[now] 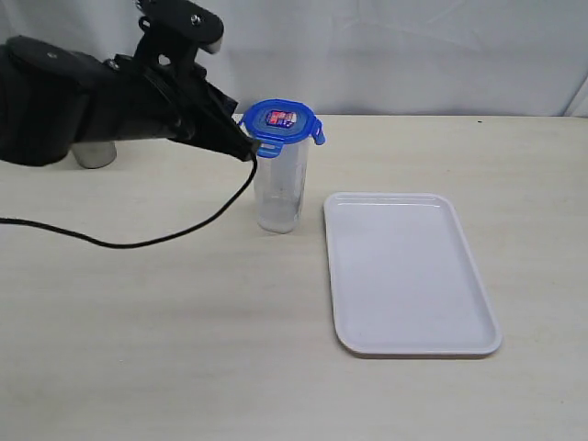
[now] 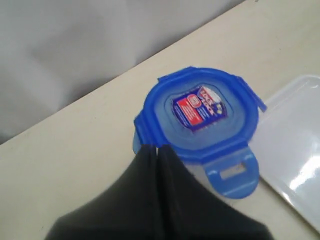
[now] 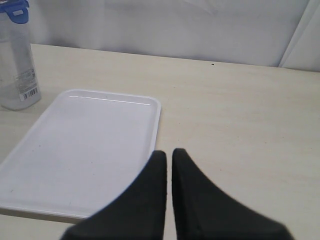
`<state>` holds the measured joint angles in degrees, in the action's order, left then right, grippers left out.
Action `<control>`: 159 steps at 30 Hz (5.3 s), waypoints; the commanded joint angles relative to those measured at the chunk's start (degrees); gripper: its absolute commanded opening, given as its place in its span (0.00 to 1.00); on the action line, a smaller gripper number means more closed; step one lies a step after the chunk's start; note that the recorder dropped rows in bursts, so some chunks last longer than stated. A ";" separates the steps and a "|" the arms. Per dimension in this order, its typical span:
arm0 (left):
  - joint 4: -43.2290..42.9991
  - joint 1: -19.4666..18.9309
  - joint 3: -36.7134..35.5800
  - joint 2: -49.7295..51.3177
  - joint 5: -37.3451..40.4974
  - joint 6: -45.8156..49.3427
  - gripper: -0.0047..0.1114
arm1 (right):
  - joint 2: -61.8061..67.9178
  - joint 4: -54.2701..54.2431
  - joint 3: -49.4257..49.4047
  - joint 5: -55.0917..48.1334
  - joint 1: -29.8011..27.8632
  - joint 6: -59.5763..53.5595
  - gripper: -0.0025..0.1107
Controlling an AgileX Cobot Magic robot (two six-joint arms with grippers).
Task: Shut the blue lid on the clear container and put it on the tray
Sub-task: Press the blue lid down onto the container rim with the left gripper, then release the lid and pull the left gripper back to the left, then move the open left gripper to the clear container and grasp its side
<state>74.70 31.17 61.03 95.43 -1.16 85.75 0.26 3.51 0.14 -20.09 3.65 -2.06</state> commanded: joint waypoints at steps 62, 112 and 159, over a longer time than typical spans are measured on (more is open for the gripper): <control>5.51 -3.18 15.30 15.92 20.51 1.35 0.04 | -0.26 -0.11 -0.14 0.59 -0.21 -0.08 0.06; 19.66 -15.19 -6.65 0.05 -11.61 21.02 0.04 | -0.26 -0.11 -0.14 0.59 -0.21 -0.08 0.06; -119.61 -20.13 -12.16 30.47 -57.35 -108.10 0.82 | -0.26 -0.11 -0.14 0.59 -0.21 -0.08 0.06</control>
<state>-43.88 10.08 47.14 124.34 -58.92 -22.15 0.26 3.51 0.14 -20.09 3.65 -2.06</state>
